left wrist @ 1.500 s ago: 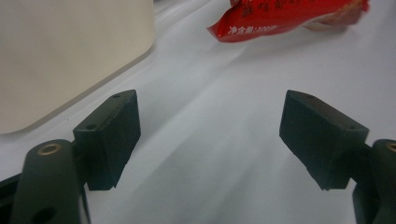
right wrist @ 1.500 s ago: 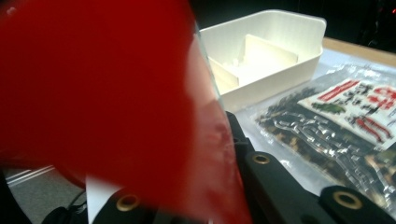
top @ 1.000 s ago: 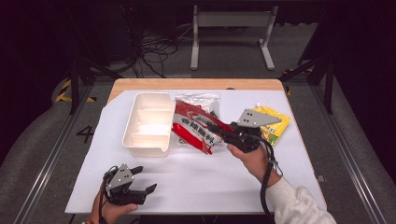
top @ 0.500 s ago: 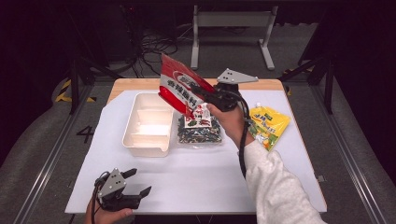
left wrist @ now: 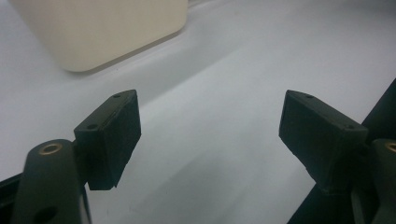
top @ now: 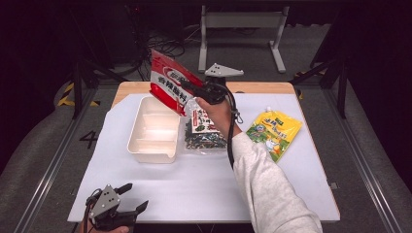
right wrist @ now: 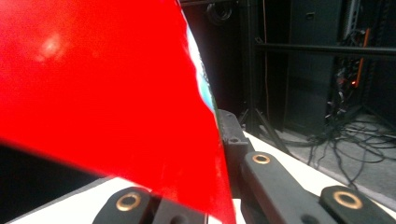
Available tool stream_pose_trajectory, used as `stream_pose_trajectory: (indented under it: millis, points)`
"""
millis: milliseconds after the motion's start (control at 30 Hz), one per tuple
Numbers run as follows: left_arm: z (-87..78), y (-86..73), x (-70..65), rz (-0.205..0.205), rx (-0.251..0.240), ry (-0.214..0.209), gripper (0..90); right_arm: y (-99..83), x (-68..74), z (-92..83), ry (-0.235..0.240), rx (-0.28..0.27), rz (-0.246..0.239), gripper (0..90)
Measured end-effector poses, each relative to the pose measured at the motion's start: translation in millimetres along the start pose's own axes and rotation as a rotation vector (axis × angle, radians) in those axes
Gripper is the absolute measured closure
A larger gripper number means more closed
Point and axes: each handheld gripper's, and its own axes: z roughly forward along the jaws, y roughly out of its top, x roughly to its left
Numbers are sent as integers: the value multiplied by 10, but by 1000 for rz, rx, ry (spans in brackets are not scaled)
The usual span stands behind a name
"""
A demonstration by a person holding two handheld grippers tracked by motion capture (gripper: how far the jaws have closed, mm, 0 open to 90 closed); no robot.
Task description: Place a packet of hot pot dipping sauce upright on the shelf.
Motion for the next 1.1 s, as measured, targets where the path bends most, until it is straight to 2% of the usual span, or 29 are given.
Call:
stream_pose_trajectory:
  millis: [100, 400, 700, 833, 900, 1100]
  points:
    - [-40, -20, -7, -1, 1, 4, 217, -58, -45, 115, 2, 5, 15, 896]
    - [-89, -70, -28, -6, 11, 6, 217, -185, -106, 335, -32, 53, 3, 895]
    - [-87, -73, -30, -6, 13, -2, 217, -226, -105, 439, -5, 33, 1, 894]
    - [-82, -66, -31, -4, 13, -4, 217, -218, -108, 441, -9, 23, -10, 895]
    - [-74, -61, -33, -2, 13, -7, 217, -211, -110, 453, 0, 6, 4, 894]
    - [-62, -58, -32, 6, 16, -21, 216, -217, -89, 568, -3, 7, -14, 894]
